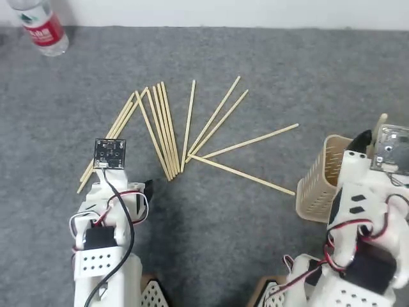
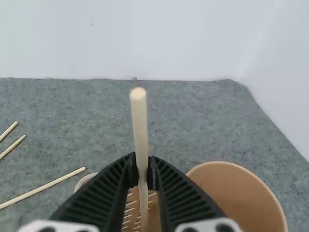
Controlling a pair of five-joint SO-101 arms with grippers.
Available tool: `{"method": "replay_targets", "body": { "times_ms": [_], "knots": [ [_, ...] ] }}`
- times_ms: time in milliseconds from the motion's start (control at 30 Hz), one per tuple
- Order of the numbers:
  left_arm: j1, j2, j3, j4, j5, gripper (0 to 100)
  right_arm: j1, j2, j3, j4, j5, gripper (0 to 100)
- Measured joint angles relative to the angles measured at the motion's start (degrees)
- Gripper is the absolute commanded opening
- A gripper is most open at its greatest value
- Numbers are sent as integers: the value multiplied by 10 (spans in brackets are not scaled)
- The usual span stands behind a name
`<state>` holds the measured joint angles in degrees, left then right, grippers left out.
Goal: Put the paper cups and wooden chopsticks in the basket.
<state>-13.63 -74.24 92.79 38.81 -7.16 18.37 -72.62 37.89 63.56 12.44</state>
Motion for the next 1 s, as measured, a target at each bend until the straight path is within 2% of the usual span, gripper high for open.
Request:
{"method": "replay_targets", "body": {
  "times_ms": [467,533,700,800,1000],
  "knots": [
    [0,0,0,0,0,243,0,-11,-1,0,0,17],
    [0,0,0,0,0,243,0,-11,-1,0,0,78],
    [0,0,0,0,0,243,0,-11,-1,0,-21,311],
    [0,0,0,0,0,243,0,-11,-1,0,-53,301],
    [0,0,0,0,0,243,0,-11,-1,0,-62,272]
  ]
}}
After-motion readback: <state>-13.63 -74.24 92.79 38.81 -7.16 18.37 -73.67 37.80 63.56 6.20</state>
